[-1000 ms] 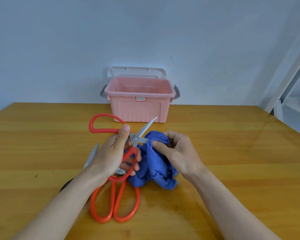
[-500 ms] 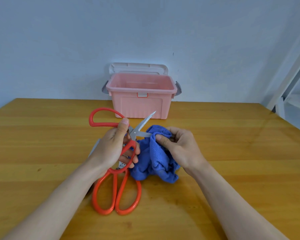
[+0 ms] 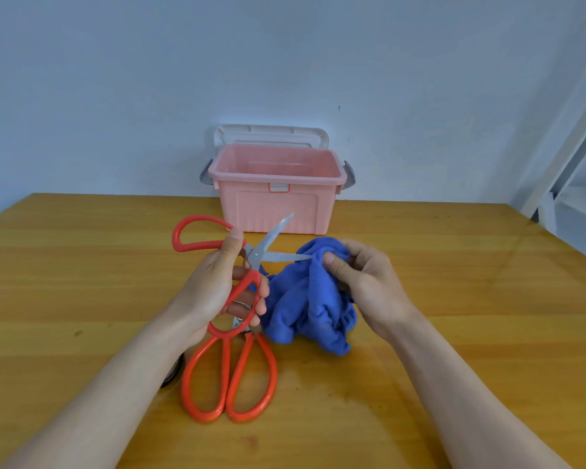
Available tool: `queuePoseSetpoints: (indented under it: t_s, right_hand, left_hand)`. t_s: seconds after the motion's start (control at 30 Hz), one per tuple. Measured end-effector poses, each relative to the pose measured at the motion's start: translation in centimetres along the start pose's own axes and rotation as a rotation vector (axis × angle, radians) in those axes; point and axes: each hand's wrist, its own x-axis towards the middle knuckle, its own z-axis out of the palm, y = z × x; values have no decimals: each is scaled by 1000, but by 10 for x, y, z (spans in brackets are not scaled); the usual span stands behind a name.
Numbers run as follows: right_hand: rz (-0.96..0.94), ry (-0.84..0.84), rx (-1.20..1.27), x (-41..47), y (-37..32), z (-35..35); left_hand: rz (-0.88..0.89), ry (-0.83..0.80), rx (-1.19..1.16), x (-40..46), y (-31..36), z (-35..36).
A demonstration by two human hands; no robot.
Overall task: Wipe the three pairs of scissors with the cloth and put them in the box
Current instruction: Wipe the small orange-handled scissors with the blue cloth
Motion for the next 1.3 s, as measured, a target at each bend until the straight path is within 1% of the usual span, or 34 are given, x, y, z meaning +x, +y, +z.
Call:
queuePoseSetpoints:
  t_s: [0.07, 0.13, 0.23, 0.3, 0.37, 0.43, 0.5, 0.6, 0.7, 0.8, 0.9, 0.97, 1.07, 1.13, 1.23, 1.3]
  right_hand:
    - [-29, 126, 41, 3, -3, -5]
    - [-79, 240, -8, 3, -4, -8]
    - [-102, 357, -79, 1, -3, -2]
    - [-99, 378, -110, -1, -3, 5]
    - [-78, 322, -86, -3, -3, 10]
    - [-6, 192, 51, -4, -5, 13]
    - [99, 50, 228, -6, -5, 16]
    - [175, -80, 331, -6, -2, 17]
    - [192, -187, 387, -8, 2, 20]
    - [202, -269, 470, -8, 2, 25]
    - [219, -336, 545, -6, 0, 26]
    - [207, -336, 571, -7, -1, 27]
    - [194, -259, 560, -9, 0, 29]
    - [184, -169, 467, -8, 6, 30]
    - [132, -46, 245, -7, 10, 31]
    - [113, -24, 198, -9, 9, 32]
  left_hand:
    - [-17, 33, -53, 3, 0, -5]
    - [-13, 38, -59, 5, -1, -9]
    - [-39, -44, -28, 4, -2, -10]
    - [-49, -128, -13, 2, -2, -9]
    - [-35, -200, -14, 0, -2, -7]
    - [-34, -250, -18, -1, -4, -5]
    - [-36, -268, -34, -1, -5, -4]
    - [-50, -261, -53, -2, -4, -2]
    - [-63, -171, -137, -3, -4, 4]
    - [33, -40, -208, -3, -3, 11]
    - [83, 19, -203, -2, -3, 16]
    - [83, 12, -214, -2, -4, 16]
    - [97, -14, -205, -1, -7, 17]
    - [96, -22, -173, -2, -8, 20]
    - [110, -43, -104, -6, -11, 26]
    - [131, -69, -81, -9, -13, 30]
